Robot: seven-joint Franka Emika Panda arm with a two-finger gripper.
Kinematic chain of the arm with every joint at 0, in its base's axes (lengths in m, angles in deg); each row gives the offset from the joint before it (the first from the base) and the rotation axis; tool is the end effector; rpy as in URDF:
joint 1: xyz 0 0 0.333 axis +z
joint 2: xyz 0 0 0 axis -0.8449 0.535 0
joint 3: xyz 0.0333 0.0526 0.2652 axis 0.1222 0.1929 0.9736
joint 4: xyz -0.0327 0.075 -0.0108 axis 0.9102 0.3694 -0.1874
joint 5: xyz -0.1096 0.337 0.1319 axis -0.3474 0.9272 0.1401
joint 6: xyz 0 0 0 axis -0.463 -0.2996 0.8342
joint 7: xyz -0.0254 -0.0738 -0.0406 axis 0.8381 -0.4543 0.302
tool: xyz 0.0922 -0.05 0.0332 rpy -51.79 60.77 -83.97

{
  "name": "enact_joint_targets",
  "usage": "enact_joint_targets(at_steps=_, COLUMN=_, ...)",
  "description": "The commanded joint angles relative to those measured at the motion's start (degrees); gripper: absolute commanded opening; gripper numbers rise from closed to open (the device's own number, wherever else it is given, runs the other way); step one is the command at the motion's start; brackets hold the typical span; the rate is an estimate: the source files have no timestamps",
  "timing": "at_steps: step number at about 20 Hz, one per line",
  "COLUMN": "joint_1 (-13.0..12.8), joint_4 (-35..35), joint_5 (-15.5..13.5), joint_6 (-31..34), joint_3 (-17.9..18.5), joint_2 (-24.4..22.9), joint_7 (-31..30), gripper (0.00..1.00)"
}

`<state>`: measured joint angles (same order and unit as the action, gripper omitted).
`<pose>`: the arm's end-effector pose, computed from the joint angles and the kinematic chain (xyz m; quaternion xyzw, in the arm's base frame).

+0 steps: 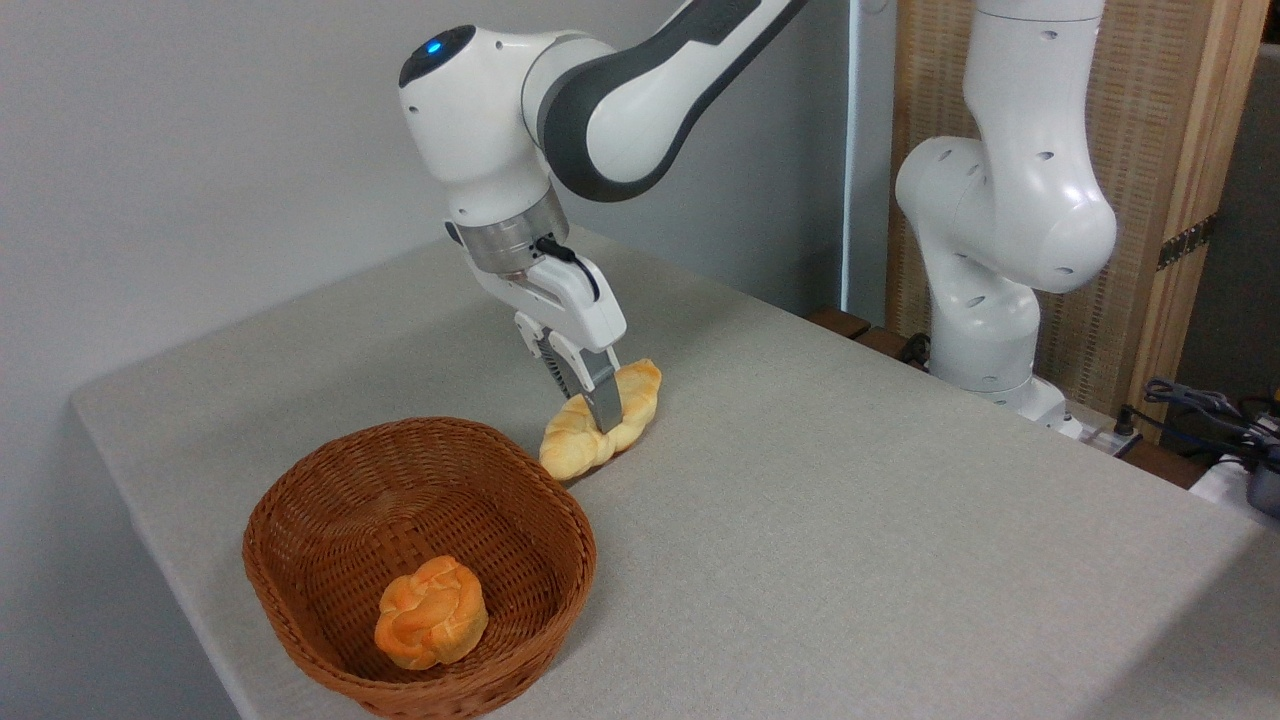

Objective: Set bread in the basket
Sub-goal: 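Lift the golden bread and carry it over the wicker basket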

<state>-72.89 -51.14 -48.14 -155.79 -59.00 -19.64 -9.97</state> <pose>0.4528 -0.1591 0.3821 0.9172 -0.3865 -0.0951 0.0163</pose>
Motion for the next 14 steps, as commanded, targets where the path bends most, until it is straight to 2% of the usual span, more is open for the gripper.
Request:
enact_joint_targets(at_steps=1, joint_1=-0.50, joint_4=1.29, joint_5=0.50, joint_6=5.10, joint_3=-0.55, joint_2=-1.64, joint_7=1.13, gripper=0.29)
enact_joint_targets(at_steps=3, joint_1=-0.50, joint_4=2.78, joint_5=0.50, joint_6=7.92, joint_3=-1.26, joint_2=-2.87, joint_7=1.04, gripper=0.37)
enact_joint_targets(at_steps=9, joint_1=-0.32, joint_4=10.16, joint_5=-0.38, joint_6=6.88, joint_3=-0.55, joint_2=-3.40, joint_7=2.96, gripper=0.37)
enact_joint_targets(at_steps=14, joint_1=0.21, joint_4=11.13, joint_5=-0.38, joint_6=-3.21, joint_3=1.20, joint_2=-3.05, joint_7=5.17, gripper=0.37)
